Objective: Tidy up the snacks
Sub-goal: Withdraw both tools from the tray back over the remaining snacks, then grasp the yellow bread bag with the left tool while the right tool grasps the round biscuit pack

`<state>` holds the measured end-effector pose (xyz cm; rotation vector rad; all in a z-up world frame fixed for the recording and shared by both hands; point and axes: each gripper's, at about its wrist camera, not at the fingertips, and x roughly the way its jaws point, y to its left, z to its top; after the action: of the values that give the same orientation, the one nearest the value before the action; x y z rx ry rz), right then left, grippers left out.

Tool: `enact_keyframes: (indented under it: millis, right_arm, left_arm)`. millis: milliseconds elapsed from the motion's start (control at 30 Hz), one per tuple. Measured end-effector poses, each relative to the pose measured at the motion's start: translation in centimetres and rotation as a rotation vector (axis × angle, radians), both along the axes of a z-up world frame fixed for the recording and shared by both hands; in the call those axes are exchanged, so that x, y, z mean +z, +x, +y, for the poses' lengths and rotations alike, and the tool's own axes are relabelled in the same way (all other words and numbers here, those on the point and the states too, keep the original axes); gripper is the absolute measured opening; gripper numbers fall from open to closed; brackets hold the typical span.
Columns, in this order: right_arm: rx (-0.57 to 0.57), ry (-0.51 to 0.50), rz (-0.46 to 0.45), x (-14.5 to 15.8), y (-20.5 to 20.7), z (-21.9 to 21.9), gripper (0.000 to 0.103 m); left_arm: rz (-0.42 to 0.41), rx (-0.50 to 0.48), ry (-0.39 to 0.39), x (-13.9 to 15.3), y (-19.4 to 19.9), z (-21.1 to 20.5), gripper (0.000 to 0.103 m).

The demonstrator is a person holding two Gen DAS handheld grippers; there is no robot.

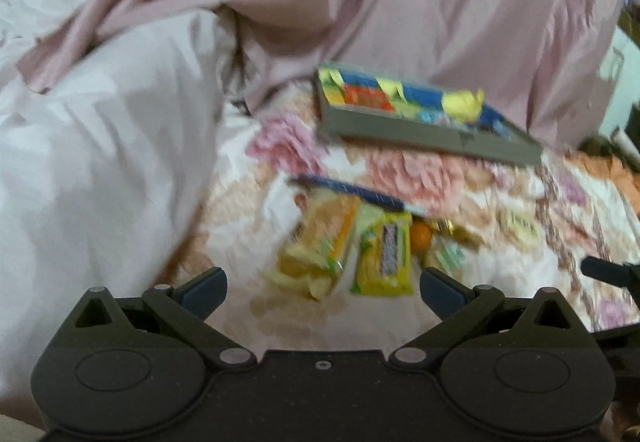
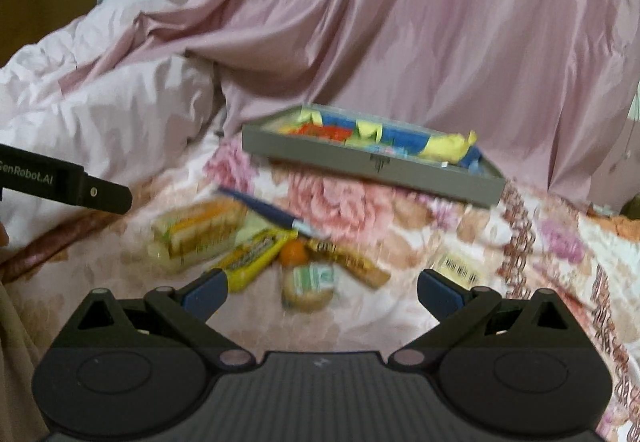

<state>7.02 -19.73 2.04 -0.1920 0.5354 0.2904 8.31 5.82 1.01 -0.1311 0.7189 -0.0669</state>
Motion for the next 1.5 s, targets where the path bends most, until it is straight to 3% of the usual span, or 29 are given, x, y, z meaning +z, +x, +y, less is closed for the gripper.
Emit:
enact_keyframes:
  millis: [200, 300, 433, 633, 800, 1000, 1367, 1500]
  right_arm:
    - [0.046, -0.017, 0.162, -1.8, 1.1, 0.2, 0.103]
    - [0.079, -0.078, 0.201, -2.7, 1.4, 0.5, 0.103]
    - [0.111, -0.117, 0.213, -2.9, 2.1, 0.7, 0.103]
    - [0.130, -0.152, 0.192, -3.2, 3.7, 0.8, 0.103]
    - [0.137, -0.158, 0.181, -4.2, 5.0, 0.9, 0.103]
    - [0.176, -0.173, 0.170, -5.2, 6.0, 1.0, 0.103]
    - [0.234, -0.130, 0.180, -7.0, 9.2, 1.6, 0.103]
    - [0.217, -0.128, 0.186, -7.8, 10.3, 1.5, 0.099]
  left_arm:
    - [0.097, -0.088, 0.042, -1.2, 1.7, -1.1, 0.102]
    - [0.140, -0.120, 0.063, -1.7, 2.9, -1.3, 0.102]
    - [0.157, -0.138, 0.098, -1.7, 4.4, -1.1, 0.102]
    - [0.111, -0.169, 0.202, -1.6, 6.6, -1.2, 0.102]
    - [0.052, -0.249, 0.266, -2.1, 7.8, -1.4, 0.102]
    - [0.065, -0.318, 0.298, -3.2, 9.1, -2.1, 0.102]
    - [0.110, -0.303, 0.266, -5.0, 11.6, -1.4, 0.102]
    - [0.126, -0.282, 0.286, -5.5, 12.3, -1.3, 0.096]
